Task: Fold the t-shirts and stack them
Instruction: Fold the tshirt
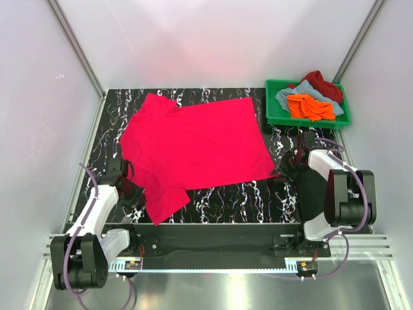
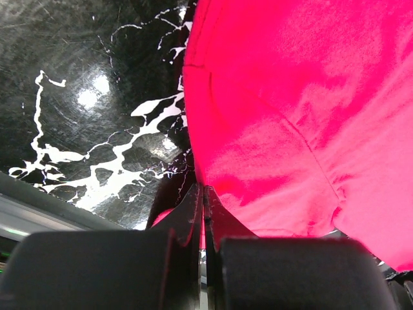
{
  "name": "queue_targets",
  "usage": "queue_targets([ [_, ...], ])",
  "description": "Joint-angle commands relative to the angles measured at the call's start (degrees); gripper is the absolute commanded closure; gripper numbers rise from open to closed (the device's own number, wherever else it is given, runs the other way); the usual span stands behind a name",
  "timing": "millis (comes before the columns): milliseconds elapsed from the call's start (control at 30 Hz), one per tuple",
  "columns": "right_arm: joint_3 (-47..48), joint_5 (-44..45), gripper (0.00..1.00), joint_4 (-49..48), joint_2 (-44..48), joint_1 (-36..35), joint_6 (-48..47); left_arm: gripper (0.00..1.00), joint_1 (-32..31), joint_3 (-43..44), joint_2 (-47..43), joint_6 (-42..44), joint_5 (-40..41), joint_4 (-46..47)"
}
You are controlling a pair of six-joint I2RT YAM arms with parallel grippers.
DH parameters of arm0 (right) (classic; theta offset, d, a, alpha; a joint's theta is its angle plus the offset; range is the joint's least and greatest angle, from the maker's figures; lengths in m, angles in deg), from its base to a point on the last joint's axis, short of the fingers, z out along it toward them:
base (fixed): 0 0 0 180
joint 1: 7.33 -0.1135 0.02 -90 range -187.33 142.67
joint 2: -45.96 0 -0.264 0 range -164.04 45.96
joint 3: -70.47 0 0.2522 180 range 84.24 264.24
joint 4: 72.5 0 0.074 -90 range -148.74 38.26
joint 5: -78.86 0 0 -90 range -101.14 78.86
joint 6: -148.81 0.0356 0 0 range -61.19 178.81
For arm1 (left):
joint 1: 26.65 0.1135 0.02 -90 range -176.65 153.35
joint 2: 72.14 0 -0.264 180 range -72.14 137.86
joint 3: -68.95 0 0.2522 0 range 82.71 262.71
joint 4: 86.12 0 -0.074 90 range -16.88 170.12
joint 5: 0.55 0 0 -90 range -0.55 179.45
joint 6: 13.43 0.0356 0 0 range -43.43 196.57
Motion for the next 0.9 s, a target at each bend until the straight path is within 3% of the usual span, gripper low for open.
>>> queue_targets([
  [0, 0.6, 0.9, 0.59, -3.7, -0.7, 0.1, 2.1, 1.00, 0.2, 0.3, -1.2, -0.5, -1.8, 0.4],
  [567, -0.2, 3.8, 0.61, -6.9, -5.3, -0.5, 3.2, 1.00, 0.2, 0.8, -2.1, -1.1, 0.2, 0.2],
  [633, 0.2, 4.0, 0.68, -7.1, -5.9, -0.6, 3.1, 1.00, 0.3, 0.9, -2.2, -1.1, 0.3, 0.2],
  [700, 0.9, 3.6, 0.88, -6.8, -6.5, -0.8, 3.1, 1.00, 0.3, 1.0, -2.3, -1.2, 0.9, -0.5],
  [867, -0.6, 3.3, 1.00, -6.6, -5.3, -1.6, 3.3, 1.00, 0.3, 1.8, -3.6, -2.4, 2.8, -3.4],
])
